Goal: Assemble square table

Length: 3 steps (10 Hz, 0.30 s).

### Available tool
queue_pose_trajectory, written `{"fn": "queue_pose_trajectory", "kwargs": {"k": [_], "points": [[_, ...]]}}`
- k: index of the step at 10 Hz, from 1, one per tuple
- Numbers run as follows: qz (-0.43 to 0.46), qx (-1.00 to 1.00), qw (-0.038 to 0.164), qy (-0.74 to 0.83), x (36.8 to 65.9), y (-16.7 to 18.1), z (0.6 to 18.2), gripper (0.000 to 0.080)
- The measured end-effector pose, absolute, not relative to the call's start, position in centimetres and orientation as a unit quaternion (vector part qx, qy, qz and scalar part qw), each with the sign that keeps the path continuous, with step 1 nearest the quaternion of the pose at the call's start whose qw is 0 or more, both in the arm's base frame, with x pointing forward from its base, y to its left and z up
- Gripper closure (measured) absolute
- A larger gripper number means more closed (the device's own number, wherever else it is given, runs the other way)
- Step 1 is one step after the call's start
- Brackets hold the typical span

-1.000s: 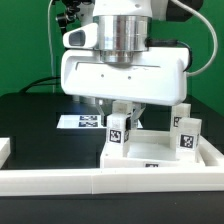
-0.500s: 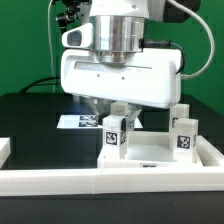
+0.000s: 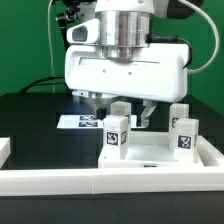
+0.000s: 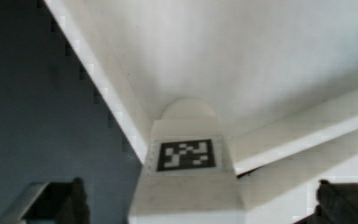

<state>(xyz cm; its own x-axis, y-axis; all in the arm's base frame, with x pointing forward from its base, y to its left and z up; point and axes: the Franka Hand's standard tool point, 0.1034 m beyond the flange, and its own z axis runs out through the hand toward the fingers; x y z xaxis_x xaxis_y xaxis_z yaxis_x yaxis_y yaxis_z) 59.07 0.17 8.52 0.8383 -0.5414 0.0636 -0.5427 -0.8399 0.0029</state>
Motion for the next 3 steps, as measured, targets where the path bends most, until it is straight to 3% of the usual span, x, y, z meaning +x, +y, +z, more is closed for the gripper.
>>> {"fn": "queue_pose_trajectory", "kwargs": {"k": [3], "points": [[0.032, 0.961, 0.014, -0.274, 58.89, 0.75, 8.36, 0.0150]]}}
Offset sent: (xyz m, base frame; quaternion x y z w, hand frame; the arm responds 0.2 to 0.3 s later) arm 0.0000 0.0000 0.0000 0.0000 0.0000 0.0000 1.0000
